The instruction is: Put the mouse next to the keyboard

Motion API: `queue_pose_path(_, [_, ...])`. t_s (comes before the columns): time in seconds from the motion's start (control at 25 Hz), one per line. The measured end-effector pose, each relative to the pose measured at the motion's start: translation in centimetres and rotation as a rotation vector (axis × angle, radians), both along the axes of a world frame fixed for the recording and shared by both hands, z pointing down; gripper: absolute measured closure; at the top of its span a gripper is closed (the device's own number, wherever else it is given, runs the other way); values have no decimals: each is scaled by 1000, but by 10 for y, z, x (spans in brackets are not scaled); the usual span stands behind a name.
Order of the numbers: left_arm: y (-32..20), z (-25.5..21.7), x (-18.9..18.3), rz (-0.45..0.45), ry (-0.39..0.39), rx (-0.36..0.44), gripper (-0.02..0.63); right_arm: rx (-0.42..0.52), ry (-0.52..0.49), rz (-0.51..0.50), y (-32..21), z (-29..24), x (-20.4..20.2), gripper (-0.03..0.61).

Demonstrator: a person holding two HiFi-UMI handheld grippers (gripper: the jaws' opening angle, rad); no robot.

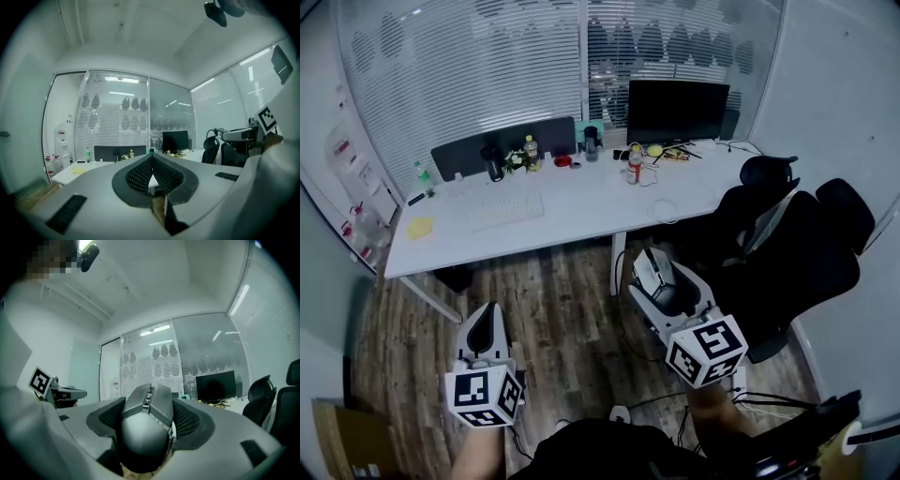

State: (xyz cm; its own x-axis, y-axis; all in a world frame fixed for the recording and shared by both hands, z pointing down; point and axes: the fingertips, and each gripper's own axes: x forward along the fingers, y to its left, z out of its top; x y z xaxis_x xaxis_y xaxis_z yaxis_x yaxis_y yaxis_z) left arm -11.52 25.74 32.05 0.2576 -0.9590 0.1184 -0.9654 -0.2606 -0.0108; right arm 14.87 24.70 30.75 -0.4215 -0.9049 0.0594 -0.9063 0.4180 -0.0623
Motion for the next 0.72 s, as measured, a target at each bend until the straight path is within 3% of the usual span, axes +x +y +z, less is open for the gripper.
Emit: queue_pose_path(0.72, [-16,-2,55,-44,-70,21,584,22,-21,-64,-18,6,45,270])
